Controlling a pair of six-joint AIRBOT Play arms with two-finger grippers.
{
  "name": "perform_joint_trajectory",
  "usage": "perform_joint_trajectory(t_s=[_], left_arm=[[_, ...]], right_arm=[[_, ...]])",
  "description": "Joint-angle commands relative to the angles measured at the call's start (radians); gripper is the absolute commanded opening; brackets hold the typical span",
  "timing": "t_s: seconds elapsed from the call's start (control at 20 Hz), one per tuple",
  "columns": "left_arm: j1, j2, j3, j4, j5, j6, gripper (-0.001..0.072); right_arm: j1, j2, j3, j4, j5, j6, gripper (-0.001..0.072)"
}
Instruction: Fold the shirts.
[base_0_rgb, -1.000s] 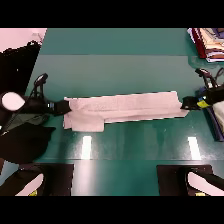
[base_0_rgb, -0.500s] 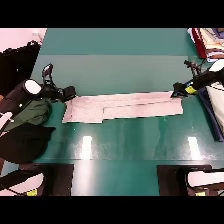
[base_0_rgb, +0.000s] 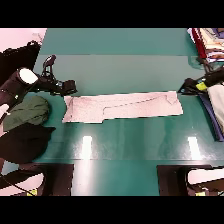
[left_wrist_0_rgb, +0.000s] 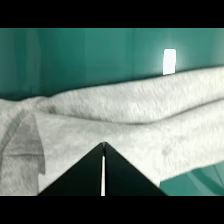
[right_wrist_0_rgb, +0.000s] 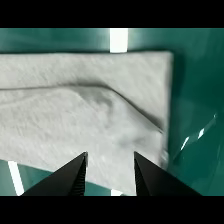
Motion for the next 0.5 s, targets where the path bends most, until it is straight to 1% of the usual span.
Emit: perform_joint_trajectory(t_s=[0.0,0.05,0.1,0.3,0.35,0.45], left_arm=[[0.000,-0.001,0.025,-0.011,-0.095,0.023,0.0021],[0.000,-0.001,0.024,-0.029,-0.094,0.023,0.0021],[0.000,-0.002,0.024,-0.050,-0.093,0.023,0.0021],[-0.053,-0.006,0.024,-0.061,-0.074,0.023,0.0021],[-0.079,-0.012,0.024,-0.060,-0.058,0.023,0.0021],[-0.135,-0.026,0.024,-0.061,-0.016,0.022,0.0021]], right_arm=[[-0.135,0.006,-0.036,0.033,0.063,-0.018,0.0398],[-0.175,-0.002,-0.077,0.076,0.057,-0.028,0.0567],[-0.205,-0.015,-0.117,0.122,0.055,-0.055,0.0601],[-0.243,-0.101,-0.241,0.275,0.037,-0.149,0.0595],[-0.238,-0.117,-0.257,0.319,0.016,-0.163,0.0572],[-0.206,-0.137,-0.265,0.347,-0.023,-0.172,0.0568]])
